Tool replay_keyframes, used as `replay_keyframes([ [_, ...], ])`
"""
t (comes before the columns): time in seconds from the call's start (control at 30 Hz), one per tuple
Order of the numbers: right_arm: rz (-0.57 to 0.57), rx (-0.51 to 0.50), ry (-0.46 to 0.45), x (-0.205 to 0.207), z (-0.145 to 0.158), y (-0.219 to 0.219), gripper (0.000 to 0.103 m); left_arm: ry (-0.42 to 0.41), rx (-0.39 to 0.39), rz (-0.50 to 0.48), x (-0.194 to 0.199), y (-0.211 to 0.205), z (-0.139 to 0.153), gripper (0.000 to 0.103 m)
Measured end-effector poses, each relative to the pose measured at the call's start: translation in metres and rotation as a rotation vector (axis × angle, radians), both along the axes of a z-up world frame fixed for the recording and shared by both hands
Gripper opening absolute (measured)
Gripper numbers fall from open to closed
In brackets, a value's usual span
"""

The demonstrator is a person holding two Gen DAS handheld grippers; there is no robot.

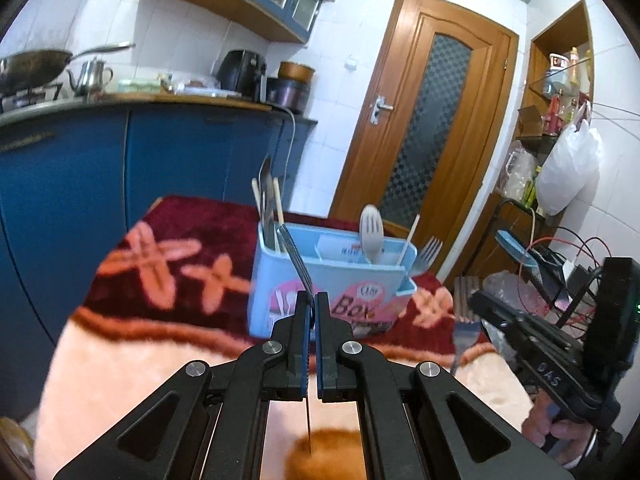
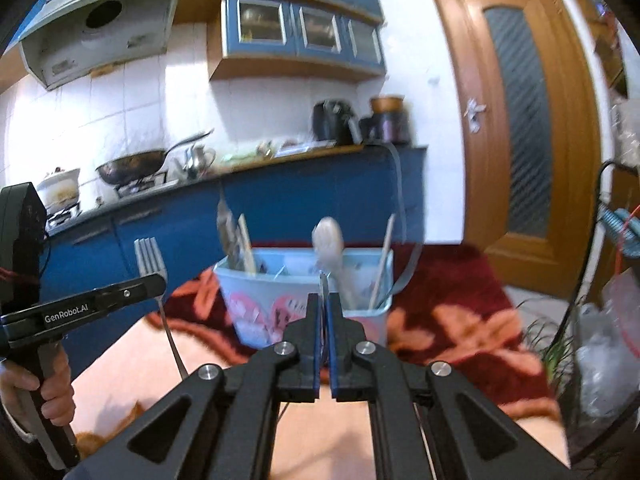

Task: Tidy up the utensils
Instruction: 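Lift the fork with left and the fork with right above the holder, then open left and right to drop both metal forks into the holder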

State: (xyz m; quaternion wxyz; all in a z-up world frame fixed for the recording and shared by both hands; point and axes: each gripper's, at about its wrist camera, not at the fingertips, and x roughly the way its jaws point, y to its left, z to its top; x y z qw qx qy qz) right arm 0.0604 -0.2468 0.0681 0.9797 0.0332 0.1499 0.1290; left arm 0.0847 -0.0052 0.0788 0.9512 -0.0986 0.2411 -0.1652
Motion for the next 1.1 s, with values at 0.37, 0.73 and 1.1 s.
replay_keyframes([
  [0.37, -0.114, -0.004, -0.095, 0.006, 0.031, -0.021, 0.004, -0.148, 0.014, 0.061, 0.022, 0.003, 0.055, 0.002],
  [0.73, -0.166, -0.023, -0.103, 0.008, 0.036, -0.035, 0.004, -0.255, 0.017, 0.065, 0.049, -0.009, 0.088, 0.001],
  [1.1, -0.199, -0.068, -0.162, 0.021, 0.063, -0.034, 0.004, -0.266, -0.016, 0.055, 0.067, -0.015, 0.091, 0.002],
])
